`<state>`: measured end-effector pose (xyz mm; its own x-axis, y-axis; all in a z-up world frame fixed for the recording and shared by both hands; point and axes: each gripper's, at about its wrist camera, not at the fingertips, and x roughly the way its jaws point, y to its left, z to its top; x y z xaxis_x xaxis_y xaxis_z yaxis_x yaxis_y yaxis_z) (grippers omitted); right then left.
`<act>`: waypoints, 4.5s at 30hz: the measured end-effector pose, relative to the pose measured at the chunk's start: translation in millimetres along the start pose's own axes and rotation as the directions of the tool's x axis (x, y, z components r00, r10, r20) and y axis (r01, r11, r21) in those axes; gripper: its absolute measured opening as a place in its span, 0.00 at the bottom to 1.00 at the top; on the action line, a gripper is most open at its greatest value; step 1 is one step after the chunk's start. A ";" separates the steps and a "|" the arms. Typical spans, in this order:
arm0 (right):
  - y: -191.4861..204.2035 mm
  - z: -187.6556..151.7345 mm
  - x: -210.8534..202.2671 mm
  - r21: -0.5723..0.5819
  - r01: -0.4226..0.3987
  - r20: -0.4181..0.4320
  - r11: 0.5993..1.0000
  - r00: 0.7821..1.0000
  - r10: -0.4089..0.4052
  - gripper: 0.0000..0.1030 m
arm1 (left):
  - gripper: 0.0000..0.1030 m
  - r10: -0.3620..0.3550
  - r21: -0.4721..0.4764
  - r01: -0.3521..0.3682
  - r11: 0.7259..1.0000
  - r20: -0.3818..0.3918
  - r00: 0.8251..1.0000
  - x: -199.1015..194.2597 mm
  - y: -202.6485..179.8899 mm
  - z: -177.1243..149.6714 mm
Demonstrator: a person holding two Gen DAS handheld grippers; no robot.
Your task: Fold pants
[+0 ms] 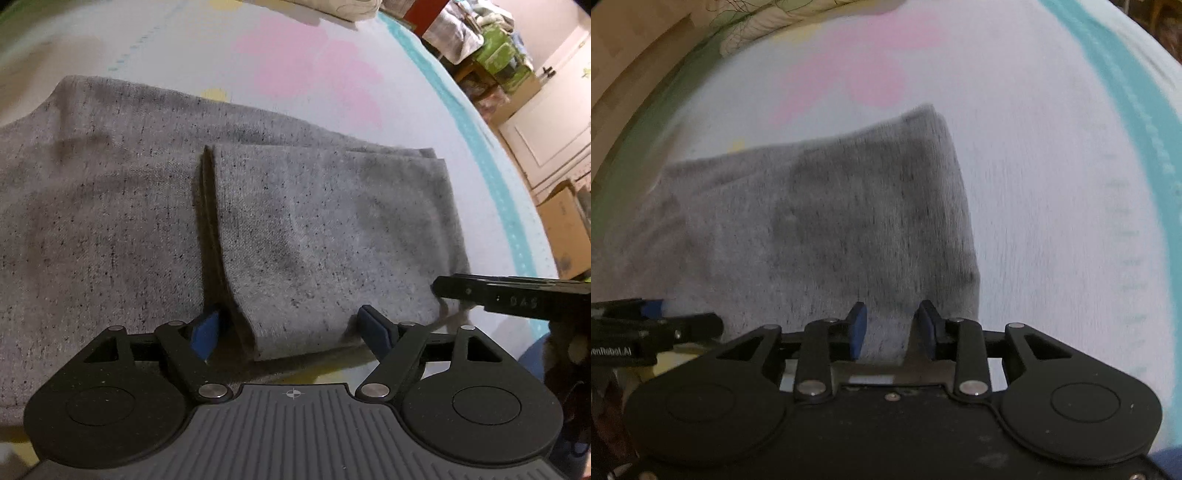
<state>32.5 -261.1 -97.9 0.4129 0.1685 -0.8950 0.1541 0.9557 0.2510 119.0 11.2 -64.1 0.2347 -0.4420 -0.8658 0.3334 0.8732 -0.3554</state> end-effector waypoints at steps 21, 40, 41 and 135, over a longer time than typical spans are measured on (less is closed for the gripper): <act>149.0 -12.7 -43.8 -0.310 -0.198 0.210 0.930 0.939 0.271 0.57 | 0.90 0.216 -0.274 -0.136 0.952 0.290 0.932 -194.7 156.0 0.3; 253.0 11.7 71.9 -0.359 -0.153 0.043 0.921 0.983 0.180 0.22 | 0.90 0.190 -0.466 -0.071 0.882 0.213 0.958 -201.9 274.4 -63.4; 254.3 4.7 70.0 -0.379 -0.159 0.028 0.911 0.983 0.183 0.24 | 0.90 0.176 -0.477 -0.057 0.877 0.210 0.962 -199.3 277.5 -68.8; 139.4 106.0 66.8 -0.079 -0.506 -0.036 0.859 0.862 0.505 0.17 | 0.26 0.198 -0.254 -0.149 0.956 0.177 0.964 -44.2 31.5 -51.4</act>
<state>176.6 -142.2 -83.7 0.4012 0.6368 -0.6584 -0.1473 0.7543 0.6398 72.2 68.8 -55.1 0.4539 -0.2900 -0.8426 0.0519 0.9526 -0.2999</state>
